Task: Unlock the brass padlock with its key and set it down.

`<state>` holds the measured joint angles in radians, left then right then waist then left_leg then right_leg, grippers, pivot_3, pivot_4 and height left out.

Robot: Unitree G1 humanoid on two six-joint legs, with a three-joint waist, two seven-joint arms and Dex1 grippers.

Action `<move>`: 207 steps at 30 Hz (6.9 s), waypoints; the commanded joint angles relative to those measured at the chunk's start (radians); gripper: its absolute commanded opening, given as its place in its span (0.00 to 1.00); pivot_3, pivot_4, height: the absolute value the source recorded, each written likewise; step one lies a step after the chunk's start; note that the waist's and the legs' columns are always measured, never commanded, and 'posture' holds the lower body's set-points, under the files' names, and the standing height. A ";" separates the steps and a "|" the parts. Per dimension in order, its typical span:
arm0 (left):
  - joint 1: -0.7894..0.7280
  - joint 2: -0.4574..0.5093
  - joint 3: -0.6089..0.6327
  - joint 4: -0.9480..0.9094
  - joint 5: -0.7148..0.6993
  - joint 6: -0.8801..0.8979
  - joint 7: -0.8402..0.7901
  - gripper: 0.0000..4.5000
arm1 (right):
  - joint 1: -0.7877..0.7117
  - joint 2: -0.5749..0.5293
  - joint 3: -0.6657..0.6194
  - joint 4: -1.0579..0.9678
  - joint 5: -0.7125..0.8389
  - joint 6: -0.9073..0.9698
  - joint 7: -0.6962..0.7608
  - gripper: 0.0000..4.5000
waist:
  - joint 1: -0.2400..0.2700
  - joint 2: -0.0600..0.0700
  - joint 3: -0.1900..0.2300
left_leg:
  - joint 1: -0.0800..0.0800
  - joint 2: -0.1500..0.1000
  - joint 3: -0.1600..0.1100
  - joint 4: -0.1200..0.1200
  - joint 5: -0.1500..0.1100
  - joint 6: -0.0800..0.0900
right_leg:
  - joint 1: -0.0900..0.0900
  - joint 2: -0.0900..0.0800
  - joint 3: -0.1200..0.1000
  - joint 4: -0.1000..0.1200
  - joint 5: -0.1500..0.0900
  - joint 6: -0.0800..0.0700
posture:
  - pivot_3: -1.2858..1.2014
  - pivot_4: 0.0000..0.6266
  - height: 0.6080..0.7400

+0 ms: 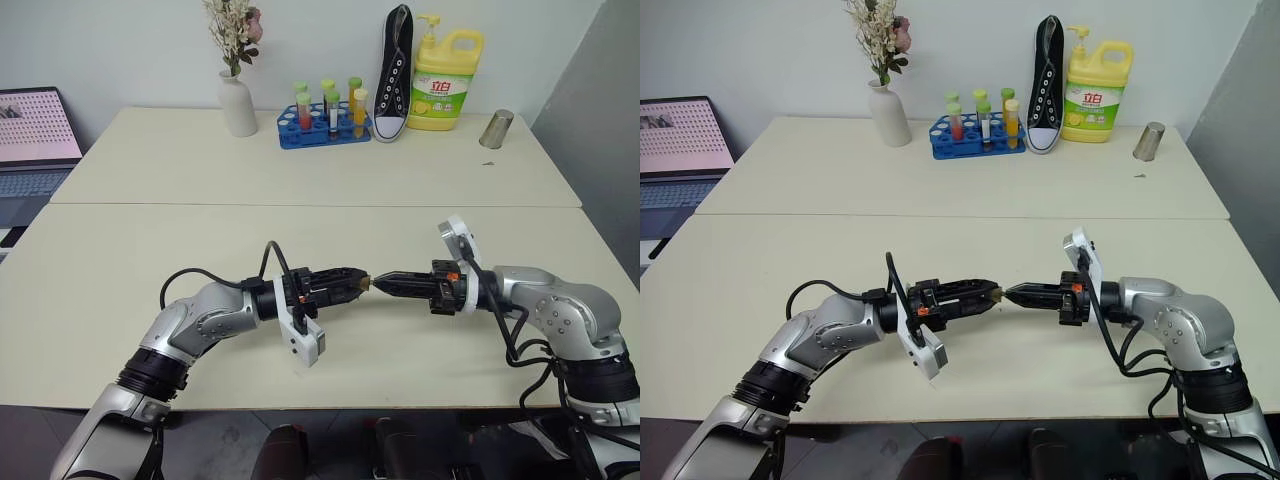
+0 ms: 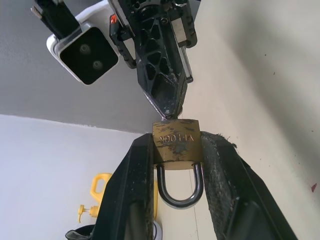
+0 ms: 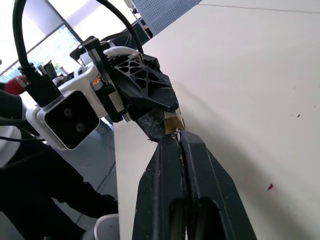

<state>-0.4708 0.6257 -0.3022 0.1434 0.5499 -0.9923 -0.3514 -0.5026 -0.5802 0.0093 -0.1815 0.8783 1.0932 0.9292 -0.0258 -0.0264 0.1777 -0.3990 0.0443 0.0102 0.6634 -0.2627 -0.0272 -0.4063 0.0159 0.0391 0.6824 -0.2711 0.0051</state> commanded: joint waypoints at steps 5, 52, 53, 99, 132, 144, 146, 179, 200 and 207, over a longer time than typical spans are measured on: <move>-0.018 -0.004 0.016 -0.033 0.032 -0.029 0.042 0.21 | -0.089 0.018 -0.071 0.071 0.137 0.226 -0.066 0.00 | 0.000 0.000 0.000 | 0.000 0.000 0.000 0.000 0.000 0.000 | 0.000 0.000 0.000 0.000 0.000 0.000 | 0.52 0.24 1.00; -0.013 0.002 -0.001 -0.033 0.006 -0.021 0.049 0.21 | 0.010 0.023 0.058 -0.086 -0.076 -0.143 0.044 0.60 | 0.000 0.000 0.000 | 0.000 0.000 0.000 0.000 0.000 0.000 | 0.000 0.000 0.000 0.000 0.000 0.000 | 0.52 0.24 1.00; -0.012 0.002 -0.001 -0.033 0.005 -0.020 0.048 0.21 | 0.009 0.024 0.059 -0.086 -0.076 -0.143 0.045 0.60 | 0.000 0.000 0.000 | 0.000 0.000 0.000 0.000 0.000 0.000 | 0.000 0.000 0.000 0.000 0.000 0.000 | 0.52 0.24 1.00; 0.134 -0.028 0.094 -0.296 -0.726 0.665 -0.240 0.20 | 0.007 -0.016 0.081 -0.043 -0.177 -0.254 0.106 0.04 | -0.002 0.000 0.000 | 0.000 0.000 -0.001 0.000 0.000 0.000 | 0.000 0.001 -0.001 0.000 0.000 0.000 | 0.52 0.24 1.00; 0.198 -0.100 0.117 -0.498 -1.007 1.262 -0.523 0.00 | 0.003 -0.004 0.072 -0.048 -0.161 -0.253 0.104 0.04 | -0.002 0.000 0.000 | 0.000 0.000 -0.001 0.000 0.000 0.000 | 0.000 0.003 0.000 -0.001 0.000 0.000 | 0.52 0.24 1.00; 0.177 -0.107 0.208 -0.620 -1.254 1.535 -0.484 0.00 | 0.009 -0.005 0.082 -0.042 -0.179 -0.263 0.116 0.04 | -0.002 0.000 0.000 | 0.000 0.000 -0.002 0.000 0.000 0.000 | 0.000 0.003 0.000 -0.001 -0.003 0.004 | 0.52 0.24 1.00; 0.173 -0.113 0.217 -0.617 -1.257 1.546 -0.469 0.00 | 0.009 -0.005 0.082 -0.042 -0.181 -0.263 0.118 0.04 | -0.002 0.000 0.000 | 0.000 -0.001 -0.002 0.000 0.000 0.000 | 0.000 0.003 0.000 -0.001 -0.003 0.004 | 0.52 0.24 1.00; 0.343 0.156 0.165 -0.495 -0.755 0.887 -0.683 0.56 | -0.046 -0.046 0.196 0.085 -0.254 -0.173 0.144 0.04 | 0.000 0.001 0.001 | 0.000 0.000 0.001 -0.001 0.000 0.000 | -0.001 0.000 0.001 -0.002 -0.003 0.001 | 0.52 0.24 1.00; 0.341 0.076 0.174 -0.478 -0.792 0.977 -0.658 1.00 | -0.181 -0.006 0.330 0.363 -0.545 -0.345 0.157 0.46 | -0.003 0.000 0.001 | 0.000 0.000 0.000 -0.001 0.000 0.000 | -0.001 0.001 0.001 -0.001 -0.001 -0.001 | 0.52 0.24 1.00; 0.314 0.071 0.200 -0.485 -0.807 1.120 -0.604 1.00 | -0.041 -0.113 0.244 0.143 -0.548 -0.475 0.175 0.90 | -0.003 0.000 0.001 | -0.001 0.000 0.000 -0.001 0.000 0.000 | -0.001 0.001 0.000 -0.002 -0.001 -0.001 | 0.52 0.24 1.00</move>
<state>-0.1420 0.6950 -0.1294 -0.3105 -0.2430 0.0873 -0.9828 -0.5778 -0.6553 0.2989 0.0770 0.3004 0.6562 1.0711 -0.0286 -0.0260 0.1790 -0.3997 0.0446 0.0097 0.6621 -0.2628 -0.0272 -0.4078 0.0169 0.0393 0.6810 -0.2726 0.0044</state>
